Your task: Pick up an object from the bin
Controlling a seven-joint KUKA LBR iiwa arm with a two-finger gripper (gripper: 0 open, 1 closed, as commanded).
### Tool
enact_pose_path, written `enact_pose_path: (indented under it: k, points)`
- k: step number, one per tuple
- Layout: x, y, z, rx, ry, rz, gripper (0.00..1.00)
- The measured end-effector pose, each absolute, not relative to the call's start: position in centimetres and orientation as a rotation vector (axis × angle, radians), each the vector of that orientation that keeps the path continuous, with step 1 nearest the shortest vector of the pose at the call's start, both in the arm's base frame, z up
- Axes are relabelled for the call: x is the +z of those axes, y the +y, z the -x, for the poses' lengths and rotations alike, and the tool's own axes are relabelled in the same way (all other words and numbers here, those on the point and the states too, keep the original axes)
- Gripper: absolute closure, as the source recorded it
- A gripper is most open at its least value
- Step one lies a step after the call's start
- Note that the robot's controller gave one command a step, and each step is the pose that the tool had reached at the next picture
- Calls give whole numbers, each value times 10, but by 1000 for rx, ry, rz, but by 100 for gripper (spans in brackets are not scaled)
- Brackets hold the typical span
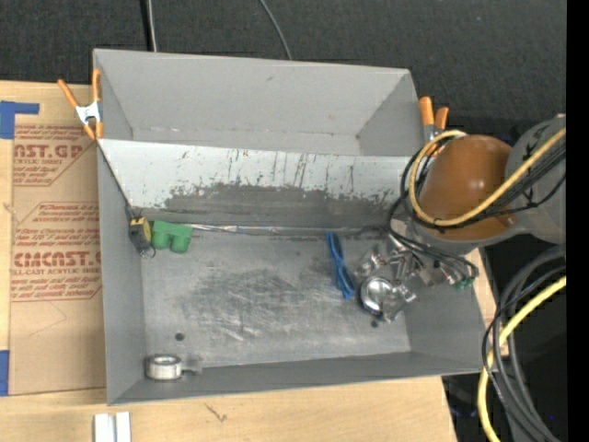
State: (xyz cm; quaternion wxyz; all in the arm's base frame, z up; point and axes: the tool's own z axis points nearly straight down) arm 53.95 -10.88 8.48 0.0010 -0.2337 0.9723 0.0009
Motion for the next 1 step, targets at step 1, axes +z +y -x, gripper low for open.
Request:
enact_pose_path:
  k: [1]
  points:
    - [206, -101, -545, -6, 2997, 909, 100]
